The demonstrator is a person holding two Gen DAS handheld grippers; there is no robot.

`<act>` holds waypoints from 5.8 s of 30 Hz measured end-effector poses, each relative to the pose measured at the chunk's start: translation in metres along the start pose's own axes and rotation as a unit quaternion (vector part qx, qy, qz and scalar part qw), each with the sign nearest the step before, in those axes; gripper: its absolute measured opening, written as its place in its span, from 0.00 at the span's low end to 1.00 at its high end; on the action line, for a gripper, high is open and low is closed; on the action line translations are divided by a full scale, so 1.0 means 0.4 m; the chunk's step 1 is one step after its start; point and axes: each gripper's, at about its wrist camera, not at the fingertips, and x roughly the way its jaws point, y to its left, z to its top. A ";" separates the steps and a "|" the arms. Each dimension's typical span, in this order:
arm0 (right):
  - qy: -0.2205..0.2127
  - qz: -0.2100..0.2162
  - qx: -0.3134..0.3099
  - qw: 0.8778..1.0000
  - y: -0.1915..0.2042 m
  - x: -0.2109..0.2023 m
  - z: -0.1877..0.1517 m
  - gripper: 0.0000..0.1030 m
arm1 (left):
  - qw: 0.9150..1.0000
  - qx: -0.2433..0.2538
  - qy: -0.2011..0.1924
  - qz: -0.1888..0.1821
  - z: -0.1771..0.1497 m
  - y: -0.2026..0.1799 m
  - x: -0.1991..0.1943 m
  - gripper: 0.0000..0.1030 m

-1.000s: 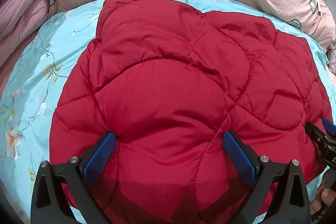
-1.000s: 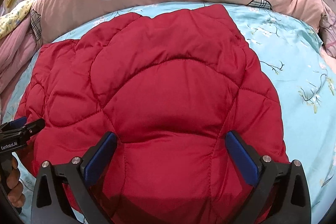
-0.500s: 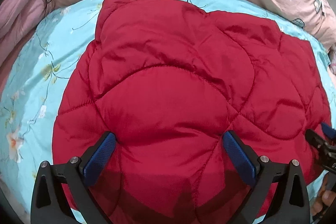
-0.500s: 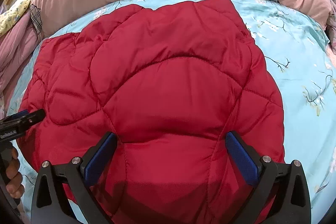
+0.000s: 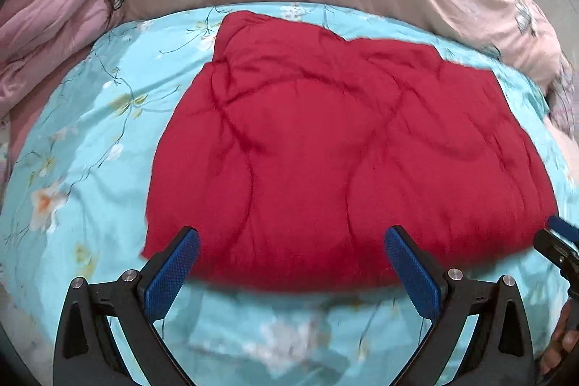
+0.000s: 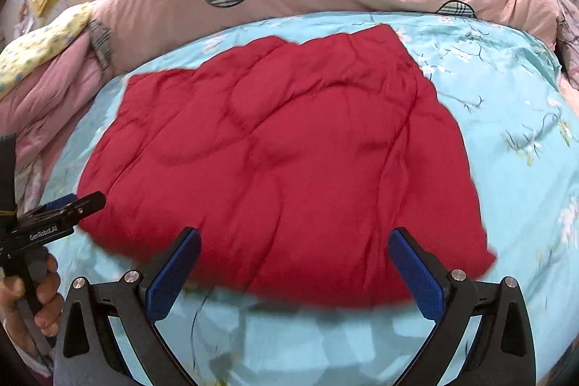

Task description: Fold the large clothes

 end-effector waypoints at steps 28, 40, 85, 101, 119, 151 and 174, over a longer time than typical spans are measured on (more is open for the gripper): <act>0.016 -0.002 -0.064 0.998 0.128 -0.161 -0.068 1.00 | 0.997 0.065 0.001 0.034 -0.049 -0.095 -0.237 0.99; 0.032 -0.014 -0.061 0.998 0.137 -0.070 -0.027 1.00 | 0.996 0.064 0.023 0.054 0.019 -0.077 -0.127 0.99; 0.049 -0.014 -0.045 0.998 0.113 -0.025 0.029 1.00 | 0.997 0.062 0.022 0.032 0.054 -0.066 -0.102 0.99; 0.049 -0.013 -0.046 0.998 0.116 -0.026 0.031 1.00 | 0.997 0.061 0.021 0.030 0.056 -0.070 -0.107 0.99; 0.049 -0.014 -0.046 0.998 0.117 -0.025 0.029 1.00 | 0.997 0.061 0.022 0.030 0.056 -0.073 -0.104 0.99; 0.049 -0.014 -0.044 0.998 0.116 -0.026 0.028 1.00 | 0.997 0.068 0.016 0.035 0.055 -0.079 -0.102 0.99; 0.047 -0.016 -0.042 0.998 0.116 -0.030 0.030 1.00 | 0.997 0.068 0.019 0.033 0.057 -0.073 -0.102 0.99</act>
